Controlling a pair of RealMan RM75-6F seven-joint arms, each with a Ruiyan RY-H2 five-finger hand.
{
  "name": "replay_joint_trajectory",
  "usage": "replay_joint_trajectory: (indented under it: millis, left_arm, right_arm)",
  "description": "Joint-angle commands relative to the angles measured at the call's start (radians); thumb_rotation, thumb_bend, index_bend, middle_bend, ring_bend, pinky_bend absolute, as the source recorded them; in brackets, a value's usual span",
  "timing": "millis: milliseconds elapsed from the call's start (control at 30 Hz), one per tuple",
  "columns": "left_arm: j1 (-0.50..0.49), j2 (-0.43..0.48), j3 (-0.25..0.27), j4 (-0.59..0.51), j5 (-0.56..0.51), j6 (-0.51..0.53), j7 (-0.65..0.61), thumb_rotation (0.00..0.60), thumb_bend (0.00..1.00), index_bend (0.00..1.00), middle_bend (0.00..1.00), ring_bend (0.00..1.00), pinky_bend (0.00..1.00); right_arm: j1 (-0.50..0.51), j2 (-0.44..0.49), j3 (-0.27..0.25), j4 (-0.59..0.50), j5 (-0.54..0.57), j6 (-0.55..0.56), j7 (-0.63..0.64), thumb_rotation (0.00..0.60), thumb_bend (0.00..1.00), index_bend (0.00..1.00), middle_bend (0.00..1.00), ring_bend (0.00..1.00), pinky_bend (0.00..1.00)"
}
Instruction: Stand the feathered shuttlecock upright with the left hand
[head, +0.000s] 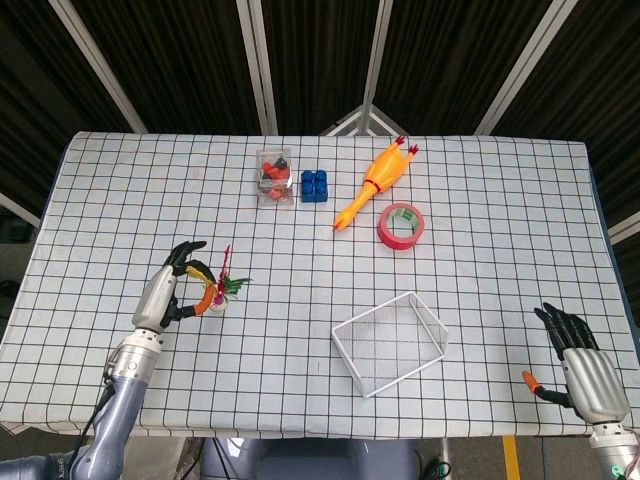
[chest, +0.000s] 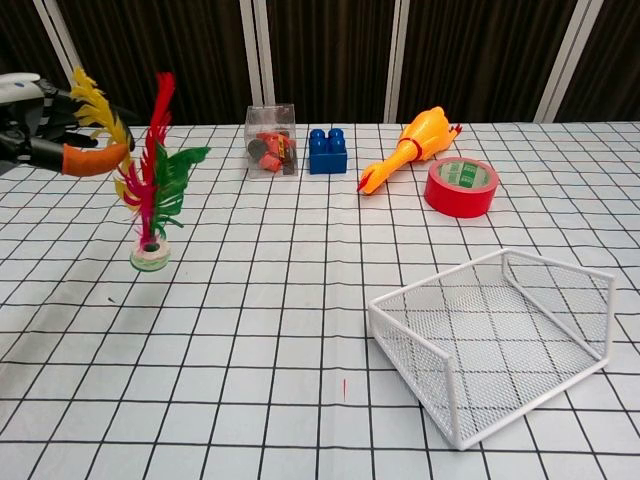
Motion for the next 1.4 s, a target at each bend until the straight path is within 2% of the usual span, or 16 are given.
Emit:
replay_joint_trajectory:
  millis: [33, 400, 667, 833, 1000, 1100, 1200, 1400]
  left_arm:
    - [0.012, 0.014, 0.01, 0.026, 0.016, -0.023, -0.038, 0.6, 0.62, 0.54, 0.12, 0.0, 0.0]
    - [0.021, 0.005, 0.042, 0.112, 0.068, -0.076, -0.158, 0.6, 0.62, 0.54, 0.12, 0.0, 0.0]
    - [0.025, -0.012, 0.07, 0.164, 0.086, -0.097, -0.184, 0.6, 0.59, 0.53, 0.12, 0.0, 0.0]
    - [0.037, -0.007, 0.083, 0.168, 0.126, -0.088, -0.214, 0.6, 0.46, 0.4, 0.1, 0.0, 0.0]
    - [0.054, 0.025, 0.099, 0.146, 0.168, -0.08, -0.244, 0.6, 0.31, 0.23, 0.04, 0.0, 0.0]
    - [0.068, 0.053, 0.102, 0.117, 0.206, -0.059, -0.271, 0.6, 0.27, 0.12, 0.0, 0.0, 0.0]
    - [0.09, 0.097, 0.112, 0.088, 0.281, -0.005, -0.261, 0.6, 0.27, 0.07, 0.0, 0.0, 0.0]
    - [0.157, 0.2, 0.164, 0.07, 0.435, 0.13, -0.174, 0.6, 0.26, 0.07, 0.0, 0.0, 0.0]
  right_arm:
    - [0.0, 0.0, 0.0, 0.0, 0.001, 0.0, -0.002, 0.6, 0.34, 0.0, 0.0, 0.0, 0.0]
    - [-0.001, 0.0, 0.001, 0.001, 0.001, -0.002, -0.001, 0.6, 0.34, 0.0, 0.0, 0.0, 0.0]
    - [-0.001, -0.002, 0.001, 0.004, 0.001, -0.003, 0.0, 0.6, 0.34, 0.0, 0.0, 0.0, 0.0]
    - [-0.001, -0.002, 0.001, 0.005, -0.001, -0.002, 0.001, 0.6, 0.34, 0.0, 0.0, 0.0, 0.0]
    - [-0.001, -0.001, 0.0, 0.005, -0.002, -0.002, 0.002, 0.6, 0.34, 0.0, 0.0, 0.0, 0.0]
    - [-0.001, -0.001, 0.0, 0.007, -0.004, -0.002, 0.002, 0.6, 0.34, 0.0, 0.0, 0.0, 0.0]
    - [0.0, -0.001, 0.0, 0.008, -0.005, -0.003, 0.001, 0.6, 0.34, 0.0, 0.0, 0.0, 0.0]
    - [0.0, -0.001, 0.0, 0.012, -0.008, -0.001, -0.002, 0.6, 0.34, 0.0, 0.0, 0.0, 0.0]
